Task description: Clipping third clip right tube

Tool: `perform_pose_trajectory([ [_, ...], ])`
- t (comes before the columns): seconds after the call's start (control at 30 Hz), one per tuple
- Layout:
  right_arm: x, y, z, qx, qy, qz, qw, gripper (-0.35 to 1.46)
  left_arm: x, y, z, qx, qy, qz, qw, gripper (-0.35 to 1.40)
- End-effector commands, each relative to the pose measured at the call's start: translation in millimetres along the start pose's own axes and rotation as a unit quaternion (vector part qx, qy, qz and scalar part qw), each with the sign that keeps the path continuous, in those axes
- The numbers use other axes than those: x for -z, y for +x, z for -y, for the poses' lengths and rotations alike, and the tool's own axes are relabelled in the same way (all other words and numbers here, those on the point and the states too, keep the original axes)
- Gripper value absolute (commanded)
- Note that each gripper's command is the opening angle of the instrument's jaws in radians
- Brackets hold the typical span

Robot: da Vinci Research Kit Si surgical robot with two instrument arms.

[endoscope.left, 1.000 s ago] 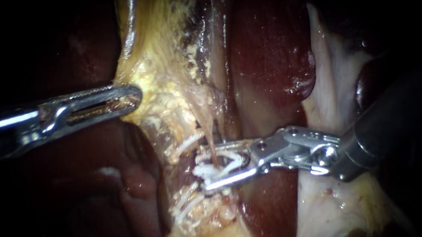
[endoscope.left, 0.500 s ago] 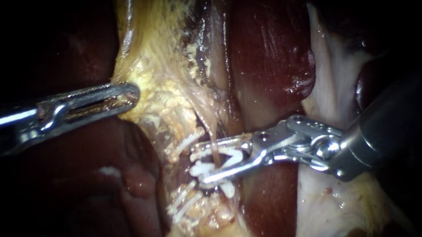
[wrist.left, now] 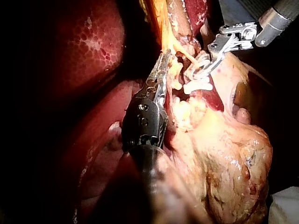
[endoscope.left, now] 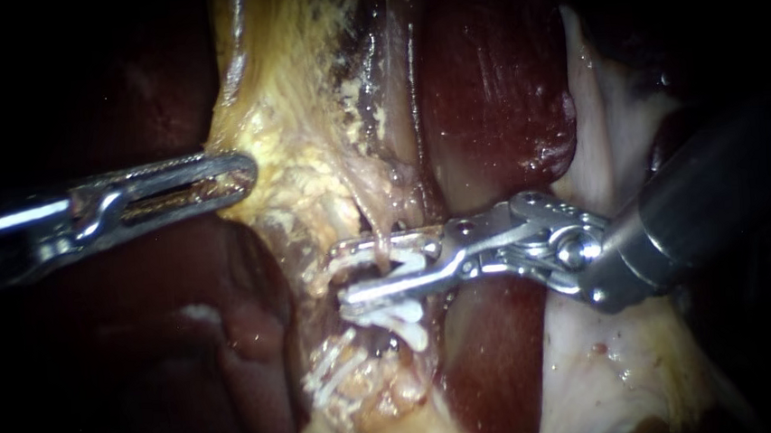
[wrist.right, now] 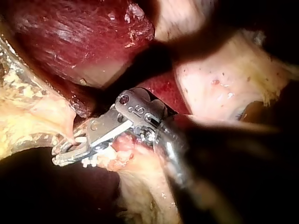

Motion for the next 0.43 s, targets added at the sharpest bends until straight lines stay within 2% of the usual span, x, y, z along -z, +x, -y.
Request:
perform_pose_trajectory([
  [0.03, 0.1, 0.0, -0.1, 0.0, -0.018, 0.005, 0.9998, -0.35, 0.0, 0.0, 0.0, 0.0, 0.0, 0.0, 1.0, -0.35],
  [0.13, 0.4, 0.0, -0.4, -0.003, -0.039, 0.003, 0.9992, -0.35, 0.0, 0.0, 0.2, 0.0, -0.001, 0.0, 1.0, -0.35],
  [0.43, 0.4, 0.1, -0.7, -0.004, -0.041, 0.002, 0.9992, -0.35, 0.1, -0.2, 0.2, 0.001, 0.0, 0.0, 1.0, -0.35],
])
